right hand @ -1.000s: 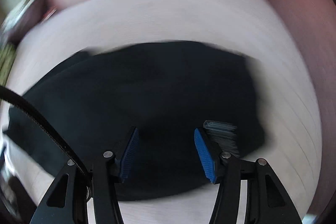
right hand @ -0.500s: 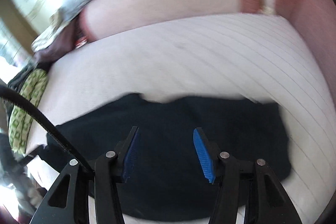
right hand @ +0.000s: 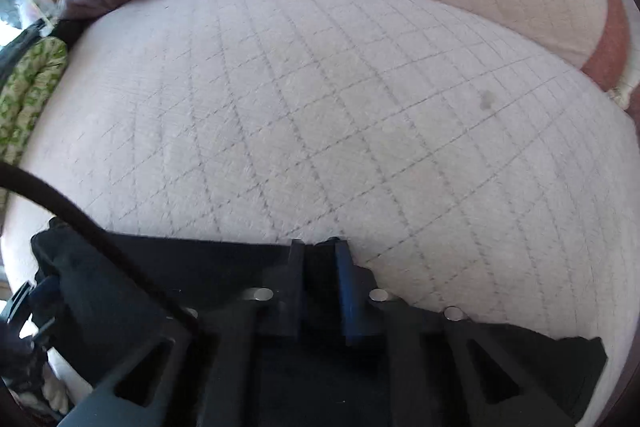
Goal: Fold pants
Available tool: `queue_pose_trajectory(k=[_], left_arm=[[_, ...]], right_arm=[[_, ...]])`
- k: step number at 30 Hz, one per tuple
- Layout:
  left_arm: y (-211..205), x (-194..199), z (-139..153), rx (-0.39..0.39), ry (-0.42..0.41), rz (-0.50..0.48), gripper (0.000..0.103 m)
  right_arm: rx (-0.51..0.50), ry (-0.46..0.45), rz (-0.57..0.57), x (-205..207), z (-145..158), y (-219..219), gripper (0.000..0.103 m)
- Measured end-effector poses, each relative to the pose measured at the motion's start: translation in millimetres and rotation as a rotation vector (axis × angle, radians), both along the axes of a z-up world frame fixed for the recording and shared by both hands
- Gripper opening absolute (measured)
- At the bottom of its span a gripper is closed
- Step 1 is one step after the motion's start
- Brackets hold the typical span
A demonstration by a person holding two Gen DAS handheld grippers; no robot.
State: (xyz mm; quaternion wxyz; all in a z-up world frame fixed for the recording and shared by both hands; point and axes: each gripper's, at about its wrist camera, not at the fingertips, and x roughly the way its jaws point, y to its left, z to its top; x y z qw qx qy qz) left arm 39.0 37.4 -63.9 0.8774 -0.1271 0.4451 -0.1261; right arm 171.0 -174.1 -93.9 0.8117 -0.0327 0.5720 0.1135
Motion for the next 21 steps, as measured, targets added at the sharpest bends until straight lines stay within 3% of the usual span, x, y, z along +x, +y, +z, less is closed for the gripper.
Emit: queue_pose_trajectory(k=[3,4,10,11,12,13,15,16,20,21], left_arm=[[-8,0,0,0.038,-0.008,-0.009,0.075],[-10,-1,0,0.056,-0.013,-0.013,0.075],[-14,1,0,0.069,-0.015,-0.017,0.076],[-14,1,0,0.070,-0.015,-0.017,0.076],[-14,0,1,0.072,-0.015,-0.017,0.076],[-14,0,0,0.073,-0.015,-0.018,0.077],[-16,-1,0,0.079,-0.014,-0.022,0.079],[-16,-1,0,0.084,-0.014,-0.024,0.080],[-20,1,0,0.105,-0.014,-0.028,0.081],[-20,2,0,0.106,-0.015,-0.028,0.081]], right_arm=[[-0.032,-0.029,-0.024,14,3,8,0.009],[-0.036,-0.037,-0.035,20,4,8,0.000],[-0.065,-0.065,-0.092,54,6,10,0.001],[-0.019,-0.047,-0.082,52,8,7,0.001],[0.023,-0.027,-0.072,52,10,5,0.010],[0.052,-0.008,-0.064,48,11,3,0.033],[0.074,-0.009,-0.046,36,16,0,0.066],[0.077,-0.012,-0.037,30,17,-1,0.070],[0.016,0.005,0.036,5,5,2,0.070],[0.003,0.013,0.049,2,1,3,0.061]])
